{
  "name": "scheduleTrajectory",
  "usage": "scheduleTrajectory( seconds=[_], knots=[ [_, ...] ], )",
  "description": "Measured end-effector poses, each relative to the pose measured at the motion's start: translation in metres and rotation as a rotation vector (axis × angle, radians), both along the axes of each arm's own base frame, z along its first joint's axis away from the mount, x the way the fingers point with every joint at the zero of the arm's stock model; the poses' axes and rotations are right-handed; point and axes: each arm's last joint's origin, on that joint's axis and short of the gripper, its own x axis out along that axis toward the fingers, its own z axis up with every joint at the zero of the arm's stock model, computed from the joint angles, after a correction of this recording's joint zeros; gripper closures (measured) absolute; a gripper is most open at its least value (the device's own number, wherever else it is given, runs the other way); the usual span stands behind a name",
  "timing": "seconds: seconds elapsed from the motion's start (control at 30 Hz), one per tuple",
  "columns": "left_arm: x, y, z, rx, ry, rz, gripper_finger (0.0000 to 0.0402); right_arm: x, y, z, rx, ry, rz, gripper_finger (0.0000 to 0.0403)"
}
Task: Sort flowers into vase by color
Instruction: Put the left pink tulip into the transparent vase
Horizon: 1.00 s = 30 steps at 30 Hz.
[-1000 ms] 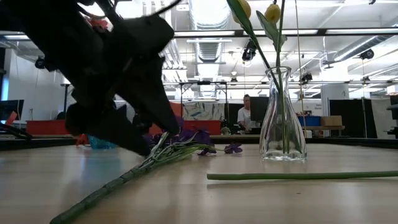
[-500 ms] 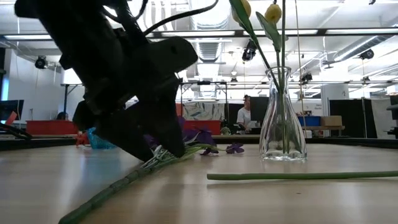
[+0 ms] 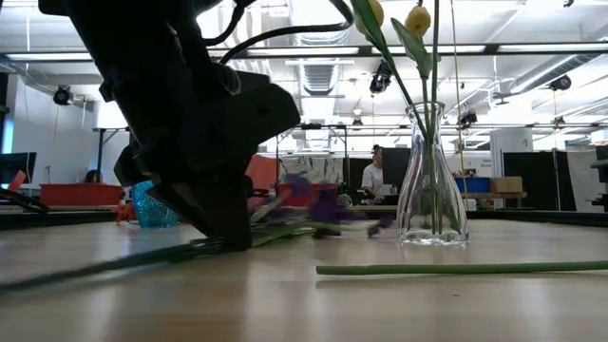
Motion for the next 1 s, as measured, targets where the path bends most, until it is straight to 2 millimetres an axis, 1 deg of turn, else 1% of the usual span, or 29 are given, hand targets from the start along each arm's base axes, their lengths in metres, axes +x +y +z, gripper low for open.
scheduleTrajectory(
  seconds=[0.13, 0.17, 0.27, 0.4, 0.43, 0.5, 0.57, 0.67, 0.8, 1.0],
  knots=[
    [-0.002, 0.001, 0.000, 0.008, 0.024, -0.001, 0.0387, -0.001, 0.000, 0.002, 0.016, 0.003, 0.016, 0.0200],
    [-0.003, 0.001, 0.001, 0.011, 0.031, -0.001, 0.0392, -0.001, 0.001, 0.003, 0.022, 0.005, 0.025, 0.0200],
    [-0.007, 0.003, 0.006, 0.016, 0.059, -0.004, 0.0391, 0.000, 0.001, 0.005, 0.037, 0.006, 0.043, 0.0200],
    [-0.021, 0.009, 0.023, 0.030, 0.140, -0.022, 0.0397, -0.001, 0.001, 0.005, 0.040, 0.017, 0.057, 0.0200],
    [-0.025, 0.010, 0.030, 0.039, 0.143, -0.023, 0.0398, -0.001, 0.001, 0.005, 0.039, 0.021, 0.058, 0.0200],
    [-0.032, 0.013, 0.051, 0.059, 0.107, -0.017, 0.0399, -0.001, 0.001, 0.005, 0.041, 0.027, 0.066, 0.0200],
    [-0.043, 0.016, 0.073, 0.091, 0.053, -0.010, 0.0399, -0.001, 0.001, 0.005, 0.040, 0.030, 0.070, 0.0200],
    [-0.058, 0.018, 0.102, 0.111, -0.061, -0.016, 0.0399, -0.002, 0.001, 0.005, 0.035, 0.035, 0.070, 0.0200],
    [-0.079, 0.020, 0.149, 0.161, -0.252, -0.048, 0.0400, -0.002, 0.001, 0.005, 0.022, 0.039, 0.076, 0.0200],
    [-0.114, 0.032, 0.202, 0.268, -0.478, -0.048, 0.0400, -0.002, 0.001, 0.005, 0.021, 0.038, 0.077, 0.0199]
  ],
)
